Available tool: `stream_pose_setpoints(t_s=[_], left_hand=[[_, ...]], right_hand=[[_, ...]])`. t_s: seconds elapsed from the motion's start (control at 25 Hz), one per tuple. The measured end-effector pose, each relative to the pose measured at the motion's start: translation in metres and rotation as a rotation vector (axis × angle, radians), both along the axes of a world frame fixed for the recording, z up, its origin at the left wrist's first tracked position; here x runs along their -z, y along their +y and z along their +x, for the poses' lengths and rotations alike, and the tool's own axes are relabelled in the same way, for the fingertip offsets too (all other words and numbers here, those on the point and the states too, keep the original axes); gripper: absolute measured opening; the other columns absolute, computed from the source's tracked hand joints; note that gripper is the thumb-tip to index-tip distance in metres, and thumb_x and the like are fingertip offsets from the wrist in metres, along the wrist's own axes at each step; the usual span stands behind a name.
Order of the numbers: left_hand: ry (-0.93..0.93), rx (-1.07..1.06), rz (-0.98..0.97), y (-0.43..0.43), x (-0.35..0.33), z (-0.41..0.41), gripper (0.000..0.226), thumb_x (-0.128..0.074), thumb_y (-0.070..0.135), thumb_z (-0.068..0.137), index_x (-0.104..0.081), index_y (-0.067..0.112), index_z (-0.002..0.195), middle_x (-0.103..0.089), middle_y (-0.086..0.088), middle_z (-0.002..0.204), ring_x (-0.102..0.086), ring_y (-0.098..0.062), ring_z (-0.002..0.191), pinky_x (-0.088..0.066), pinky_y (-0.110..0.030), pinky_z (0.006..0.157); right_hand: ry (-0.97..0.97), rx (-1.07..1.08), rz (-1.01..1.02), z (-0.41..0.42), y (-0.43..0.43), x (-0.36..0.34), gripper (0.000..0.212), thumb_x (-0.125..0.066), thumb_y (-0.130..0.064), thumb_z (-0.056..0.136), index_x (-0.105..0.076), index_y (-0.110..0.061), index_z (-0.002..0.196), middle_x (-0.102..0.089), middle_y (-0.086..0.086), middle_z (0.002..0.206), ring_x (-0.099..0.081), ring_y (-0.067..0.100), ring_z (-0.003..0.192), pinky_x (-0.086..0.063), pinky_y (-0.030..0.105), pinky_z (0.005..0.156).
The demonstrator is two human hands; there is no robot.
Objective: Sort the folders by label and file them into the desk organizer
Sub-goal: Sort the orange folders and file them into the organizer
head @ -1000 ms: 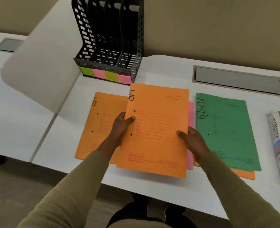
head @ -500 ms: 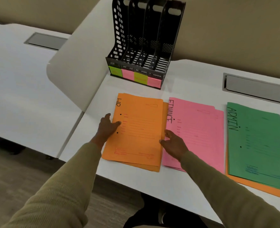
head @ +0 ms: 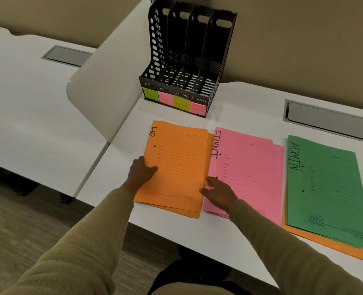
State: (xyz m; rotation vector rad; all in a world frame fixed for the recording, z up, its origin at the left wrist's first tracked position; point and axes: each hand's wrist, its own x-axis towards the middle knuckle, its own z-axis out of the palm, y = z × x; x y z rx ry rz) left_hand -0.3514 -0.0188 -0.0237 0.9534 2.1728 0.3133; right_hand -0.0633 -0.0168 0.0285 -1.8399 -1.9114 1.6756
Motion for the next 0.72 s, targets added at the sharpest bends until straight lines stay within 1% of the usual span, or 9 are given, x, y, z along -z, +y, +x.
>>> stream_pose_setpoints(t_s=[0.2, 0.28, 0.4, 0.52, 0.6, 0.64, 0.72], left_hand=[[-0.014, -0.058, 0.019, -0.007, -0.009, 0.008, 0.071, -0.067, 0.051, 0.079, -0.047, 0.011, 0.135, -0.057, -0.014, 0.131, -0.059, -0.038, 0.114, -0.051, -0.055, 0.095], [-0.016, -0.073, 0.031, -0.006, -0.016, 0.01, 0.068, -0.068, 0.046, 0.083, -0.046, 0.01, 0.137, -0.056, -0.016, 0.133, -0.058, -0.038, 0.116, -0.051, -0.054, 0.097], [-0.037, -0.097, 0.055, 0.003, -0.015, 0.005, 0.071, -0.069, 0.037, 0.088, -0.038, 0.006, 0.145, -0.05, -0.019, 0.142, -0.053, -0.039, 0.126, -0.045, -0.051, 0.104], [-0.108, -0.157, 0.1, 0.022, -0.012, -0.009, 0.074, -0.072, 0.038, 0.086, -0.039, 0.008, 0.145, -0.052, -0.018, 0.142, -0.055, -0.036, 0.125, -0.046, -0.05, 0.105], [-0.177, -0.184, 0.124, 0.034, -0.01, -0.017, 0.069, -0.075, 0.04, 0.084, -0.046, 0.01, 0.14, -0.055, -0.014, 0.139, -0.056, -0.033, 0.123, -0.048, -0.046, 0.101], [-0.227, -0.168, 0.132, 0.042, -0.009, -0.022, 0.063, -0.077, 0.04, 0.082, -0.052, 0.012, 0.133, -0.058, -0.011, 0.135, -0.058, -0.031, 0.12, -0.05, -0.044, 0.098], [-0.39, -0.122, 0.14, 0.059, -0.01, -0.03, 0.042, -0.08, 0.034, 0.08, -0.062, 0.013, 0.112, -0.066, -0.009, 0.122, -0.065, -0.027, 0.108, -0.055, -0.04, 0.087]], right_hand=[[-0.013, -0.071, -0.013, 0.009, -0.002, 0.009, 0.07, -0.059, -0.044, 0.094, -0.03, -0.017, 0.153, -0.039, 0.006, 0.155, -0.04, 0.026, 0.14, -0.031, 0.036, 0.113], [-0.004, -0.066, -0.016, 0.006, -0.001, 0.01, 0.072, -0.06, -0.044, 0.094, -0.03, -0.017, 0.153, -0.039, 0.006, 0.156, -0.04, 0.025, 0.14, -0.03, 0.036, 0.114], [0.007, -0.051, -0.025, -0.008, 0.004, 0.015, 0.073, -0.06, -0.044, 0.094, -0.029, -0.018, 0.154, -0.037, 0.006, 0.156, -0.039, 0.026, 0.14, -0.031, 0.036, 0.113], [-0.029, -0.012, -0.037, -0.03, 0.015, 0.022, 0.074, -0.059, -0.046, 0.094, -0.027, -0.019, 0.154, -0.036, 0.007, 0.157, -0.038, 0.027, 0.141, -0.031, 0.036, 0.114], [-0.063, 0.016, -0.053, -0.045, 0.022, 0.026, 0.074, -0.059, -0.047, 0.094, -0.027, -0.018, 0.154, -0.035, 0.008, 0.157, -0.038, 0.028, 0.141, -0.031, 0.037, 0.115], [-0.087, 0.028, -0.054, -0.053, 0.027, 0.028, 0.075, -0.059, -0.048, 0.093, -0.027, -0.017, 0.154, -0.036, 0.009, 0.157, -0.038, 0.029, 0.141, -0.032, 0.038, 0.115], [-0.131, 0.066, -0.051, -0.069, 0.042, 0.029, 0.075, -0.057, -0.05, 0.094, -0.027, -0.016, 0.154, -0.037, 0.01, 0.156, -0.04, 0.031, 0.139, -0.034, 0.038, 0.113]])
